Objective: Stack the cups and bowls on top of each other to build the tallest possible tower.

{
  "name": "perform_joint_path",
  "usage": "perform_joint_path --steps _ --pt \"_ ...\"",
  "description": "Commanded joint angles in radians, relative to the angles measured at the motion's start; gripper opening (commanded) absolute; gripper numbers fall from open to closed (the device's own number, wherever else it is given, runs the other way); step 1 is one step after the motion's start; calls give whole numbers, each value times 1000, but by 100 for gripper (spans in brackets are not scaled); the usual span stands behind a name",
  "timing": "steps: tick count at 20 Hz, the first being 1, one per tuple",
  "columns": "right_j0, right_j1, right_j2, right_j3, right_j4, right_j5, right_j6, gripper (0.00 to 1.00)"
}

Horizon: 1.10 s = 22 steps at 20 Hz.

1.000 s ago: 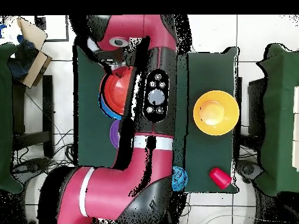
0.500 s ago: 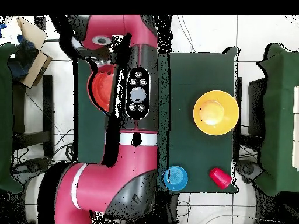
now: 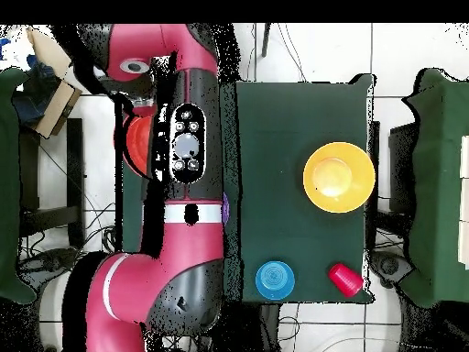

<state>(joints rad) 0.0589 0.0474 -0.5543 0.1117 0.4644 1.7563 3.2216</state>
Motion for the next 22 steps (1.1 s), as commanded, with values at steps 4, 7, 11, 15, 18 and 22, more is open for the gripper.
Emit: perform_joint_path --steps 4,7,11,15,18,22 --pt "4 42 -201 0 67 112 210 0" --pt "9 36 -229 33 60 104 180 0" --pt "11 25 -245 70 44 93 142 0" --pt "6 30 -257 74 55 71 127 0" --pt "6 32 -245 89 62 35 126 0" --pt "16 31 -232 111 54 -4 121 0"
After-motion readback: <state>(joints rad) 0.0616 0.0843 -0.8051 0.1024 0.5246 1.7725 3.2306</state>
